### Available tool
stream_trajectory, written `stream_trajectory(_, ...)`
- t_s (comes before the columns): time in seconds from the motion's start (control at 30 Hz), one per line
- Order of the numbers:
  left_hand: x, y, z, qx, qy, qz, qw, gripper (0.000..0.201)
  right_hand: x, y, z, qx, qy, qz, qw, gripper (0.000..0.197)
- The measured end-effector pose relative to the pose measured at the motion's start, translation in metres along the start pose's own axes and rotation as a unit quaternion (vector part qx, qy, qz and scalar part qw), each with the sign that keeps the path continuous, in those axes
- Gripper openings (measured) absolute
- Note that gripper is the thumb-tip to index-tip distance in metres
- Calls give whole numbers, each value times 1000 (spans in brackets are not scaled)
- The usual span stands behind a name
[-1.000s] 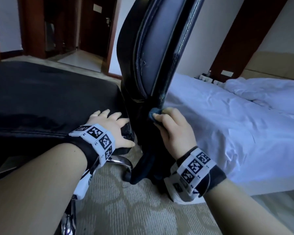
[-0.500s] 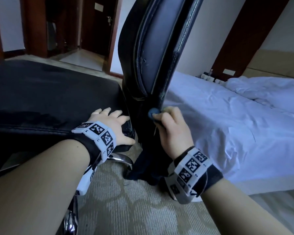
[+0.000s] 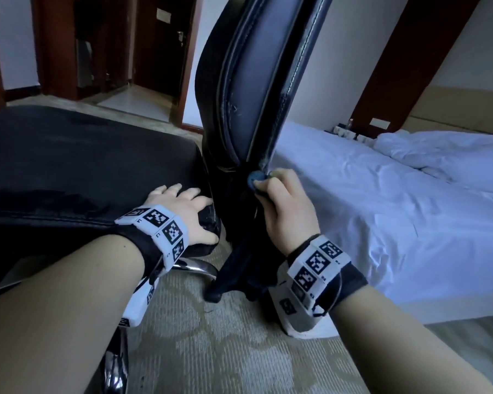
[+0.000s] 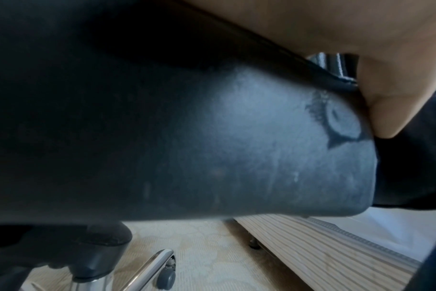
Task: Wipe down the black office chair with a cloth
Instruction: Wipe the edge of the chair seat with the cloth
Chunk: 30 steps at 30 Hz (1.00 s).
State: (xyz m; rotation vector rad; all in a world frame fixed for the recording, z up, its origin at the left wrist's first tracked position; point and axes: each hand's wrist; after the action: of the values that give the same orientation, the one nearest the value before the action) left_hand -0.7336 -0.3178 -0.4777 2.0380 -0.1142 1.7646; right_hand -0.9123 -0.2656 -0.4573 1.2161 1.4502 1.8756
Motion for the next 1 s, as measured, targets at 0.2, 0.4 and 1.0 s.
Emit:
stream_trajectory(0.2,1,-5,3,-2,-7,-5,1000,84,6,67,13,2,23,-137,990,11)
stream_trajectory(0.4,1,-5,5,-5,-8,-5,1000,85,-4,23,14,-10,6,-55,998,7)
stream_trajectory(1.0,177,30,20,31,-539,-154,828,95,57,163,14,15,52,-91,994,23)
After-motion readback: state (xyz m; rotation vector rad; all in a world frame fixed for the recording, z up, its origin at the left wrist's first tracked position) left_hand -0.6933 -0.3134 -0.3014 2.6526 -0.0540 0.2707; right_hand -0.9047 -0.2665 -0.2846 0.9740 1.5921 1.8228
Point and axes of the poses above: each hand's wrist, its own y-axis towards the middle knuckle, its own x-axis out of the back of the hand, z = x × y, and after that the axes turned 11 degrees about -z, right-handed
